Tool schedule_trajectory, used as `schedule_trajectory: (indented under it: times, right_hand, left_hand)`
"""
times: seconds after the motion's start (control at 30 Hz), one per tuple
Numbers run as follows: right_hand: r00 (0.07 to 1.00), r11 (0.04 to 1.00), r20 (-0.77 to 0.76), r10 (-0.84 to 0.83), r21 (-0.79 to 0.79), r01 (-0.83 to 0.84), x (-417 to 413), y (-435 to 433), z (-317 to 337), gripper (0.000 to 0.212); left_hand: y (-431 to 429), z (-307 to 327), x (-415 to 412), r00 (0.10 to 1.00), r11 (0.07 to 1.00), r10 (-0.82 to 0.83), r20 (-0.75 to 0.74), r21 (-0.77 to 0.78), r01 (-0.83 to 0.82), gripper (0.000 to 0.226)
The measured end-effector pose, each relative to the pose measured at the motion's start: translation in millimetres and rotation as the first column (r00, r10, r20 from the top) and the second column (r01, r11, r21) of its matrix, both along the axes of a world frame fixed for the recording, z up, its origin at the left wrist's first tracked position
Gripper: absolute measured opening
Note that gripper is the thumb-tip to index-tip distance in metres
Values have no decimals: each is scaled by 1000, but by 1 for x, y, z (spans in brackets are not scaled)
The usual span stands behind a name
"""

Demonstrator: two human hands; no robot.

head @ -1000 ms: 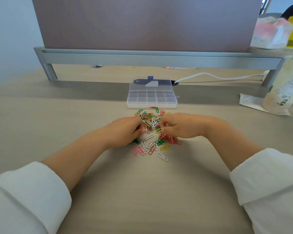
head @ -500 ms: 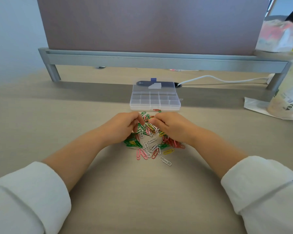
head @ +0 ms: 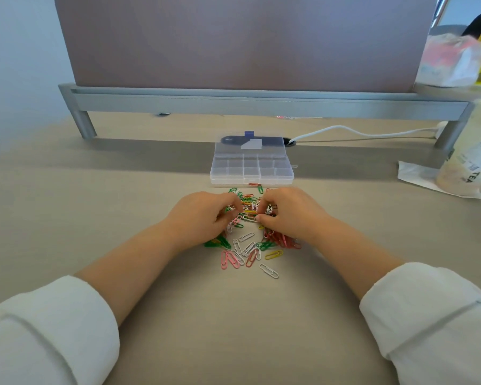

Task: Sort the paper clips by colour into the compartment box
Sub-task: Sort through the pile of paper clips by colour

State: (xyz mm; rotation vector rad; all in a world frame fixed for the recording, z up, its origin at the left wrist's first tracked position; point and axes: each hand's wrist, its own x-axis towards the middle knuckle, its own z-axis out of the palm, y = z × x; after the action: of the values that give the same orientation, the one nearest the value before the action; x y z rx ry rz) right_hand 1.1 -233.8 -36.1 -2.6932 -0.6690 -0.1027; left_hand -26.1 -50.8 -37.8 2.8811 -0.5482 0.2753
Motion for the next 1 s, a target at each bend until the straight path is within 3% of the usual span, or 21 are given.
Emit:
schedule_trajectory:
  times: [0.17,0.33,0.47,0.8,1.0]
  right_hand:
    - [1000,1000,-1,8,24,-8,2,-2,1,15]
    - [999,999,21,-26,46,25,3,-5,3,17]
    - [995,994,-26,94,52,-93,-5,0,7,15]
    - [991,994,-82,105,-28,-107,-12,7,14,16]
    - [985,991,-125,117,-47,-123,-8,10,15,13]
  left_hand:
    - [1,-3,2,999,991,-16,37,130,11,23]
    - [4,-2,5,999,995,31,18,96,-32,19]
    - [5,-1,5,1000,999,22,-16,43,-21,23]
    - [11,7,7,994,991,109,10,79,-109,18]
    - [14,12,12,998,984,49,-35,175,-42,23]
